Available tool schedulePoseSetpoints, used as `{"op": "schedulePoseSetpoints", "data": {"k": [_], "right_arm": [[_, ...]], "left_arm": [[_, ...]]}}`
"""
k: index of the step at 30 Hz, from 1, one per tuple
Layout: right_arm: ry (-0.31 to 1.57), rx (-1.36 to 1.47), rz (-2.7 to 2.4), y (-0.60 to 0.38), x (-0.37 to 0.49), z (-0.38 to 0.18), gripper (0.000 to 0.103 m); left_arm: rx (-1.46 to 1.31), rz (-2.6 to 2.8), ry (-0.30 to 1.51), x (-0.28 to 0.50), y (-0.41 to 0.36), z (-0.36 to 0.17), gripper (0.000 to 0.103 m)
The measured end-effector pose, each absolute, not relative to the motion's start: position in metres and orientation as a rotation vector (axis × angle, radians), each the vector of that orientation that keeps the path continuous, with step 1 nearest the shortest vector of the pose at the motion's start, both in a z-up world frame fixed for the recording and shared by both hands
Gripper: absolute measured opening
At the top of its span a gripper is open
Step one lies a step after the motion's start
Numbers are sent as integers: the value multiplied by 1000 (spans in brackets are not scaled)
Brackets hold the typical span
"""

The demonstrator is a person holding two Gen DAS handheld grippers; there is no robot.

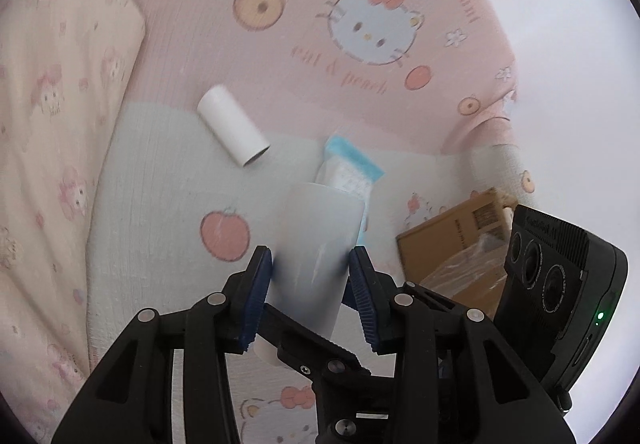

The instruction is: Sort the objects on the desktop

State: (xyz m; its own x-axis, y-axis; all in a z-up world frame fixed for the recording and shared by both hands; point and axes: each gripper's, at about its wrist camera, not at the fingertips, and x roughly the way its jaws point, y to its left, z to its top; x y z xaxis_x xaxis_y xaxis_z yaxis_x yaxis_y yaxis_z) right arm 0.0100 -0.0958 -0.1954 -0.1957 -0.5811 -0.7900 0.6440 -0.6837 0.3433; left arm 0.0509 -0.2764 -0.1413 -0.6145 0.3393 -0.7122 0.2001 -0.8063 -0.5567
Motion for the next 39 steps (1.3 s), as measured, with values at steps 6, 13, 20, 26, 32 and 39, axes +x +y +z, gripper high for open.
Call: {"op": "schedulePoseSetpoints", "data": {"k": [6, 13, 20, 26, 32, 39], "right_arm": [[82, 1179, -1985, -77, 13, -169, 52], [71, 1108, -2045, -54, 17, -149, 52], [88, 1020, -2132, -18, 16, -118, 52], [46, 984, -2200, 17, 9, -101, 52], [33, 975, -2270, 47, 2, -92, 52], [-55, 945, -2377, 85, -4, -77, 52]], "left_arm": [[-1306, 2602, -878, 51, -255, -121, 43], [-1246, 2636, -788, 50, -223, -95, 43], [-1139, 2651, -669, 37, -179, -62, 43], [-1117, 2627, -597, 19, -149, -45, 43], [-1110, 2589, -521, 1, -117, -34, 43], [-1076, 2544, -422, -14, -81, -15, 43]]}}
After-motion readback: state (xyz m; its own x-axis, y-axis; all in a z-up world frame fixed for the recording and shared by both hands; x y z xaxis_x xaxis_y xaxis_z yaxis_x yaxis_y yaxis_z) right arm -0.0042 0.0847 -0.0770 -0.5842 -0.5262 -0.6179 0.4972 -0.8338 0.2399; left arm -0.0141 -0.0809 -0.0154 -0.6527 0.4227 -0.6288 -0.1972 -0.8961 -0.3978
